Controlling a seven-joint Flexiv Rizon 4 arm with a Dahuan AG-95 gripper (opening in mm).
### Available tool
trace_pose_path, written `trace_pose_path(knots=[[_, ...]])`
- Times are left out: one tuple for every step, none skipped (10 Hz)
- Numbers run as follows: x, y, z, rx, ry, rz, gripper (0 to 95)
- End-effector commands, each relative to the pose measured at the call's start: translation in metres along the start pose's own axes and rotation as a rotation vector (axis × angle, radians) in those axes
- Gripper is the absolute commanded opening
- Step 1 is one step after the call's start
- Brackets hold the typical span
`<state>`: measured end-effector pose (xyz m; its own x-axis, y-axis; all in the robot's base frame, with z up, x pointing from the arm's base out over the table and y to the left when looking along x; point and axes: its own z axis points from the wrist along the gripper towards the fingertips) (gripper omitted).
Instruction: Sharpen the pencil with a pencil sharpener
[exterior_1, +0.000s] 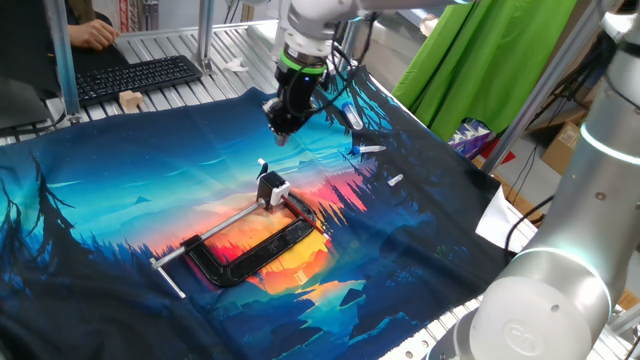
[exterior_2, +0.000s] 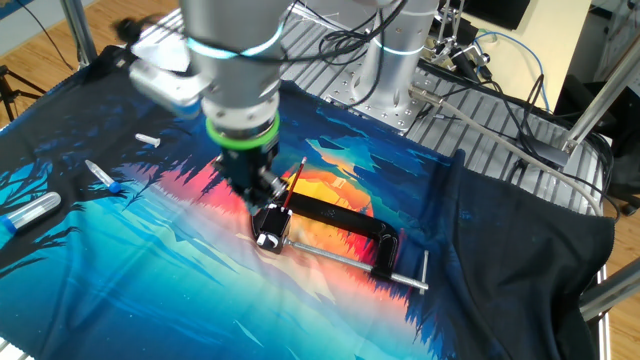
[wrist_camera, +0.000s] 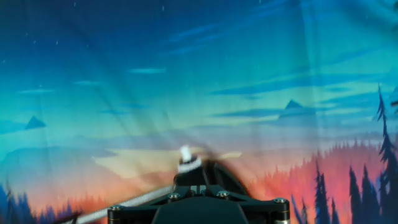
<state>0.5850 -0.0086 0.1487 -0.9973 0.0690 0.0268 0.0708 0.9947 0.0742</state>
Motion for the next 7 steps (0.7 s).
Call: trace_pose_path(knots=[[-0.014, -0.001, 0.012, 0.002, -0.005, -0.007, 0.0], [-0.024, -0.003, 0.015, -0.001, -0.003, -0.011, 0.0], [-0.031, -0.005, 0.017, -0.002, -0.002, -0.016, 0.0], [-0.034, -0.006, 0.019, -0.001, -0.003, -0.018, 0.0], [-0.039, -0.008, 0.022, 0.000, -0.003, -0.021, 0.0], [-0.043, -0.009, 0.025, 0.000, -0.003, -0.025, 0.0], [-0.047, -0.010, 0.030, 0.002, -0.004, -0.027, 0.0]])
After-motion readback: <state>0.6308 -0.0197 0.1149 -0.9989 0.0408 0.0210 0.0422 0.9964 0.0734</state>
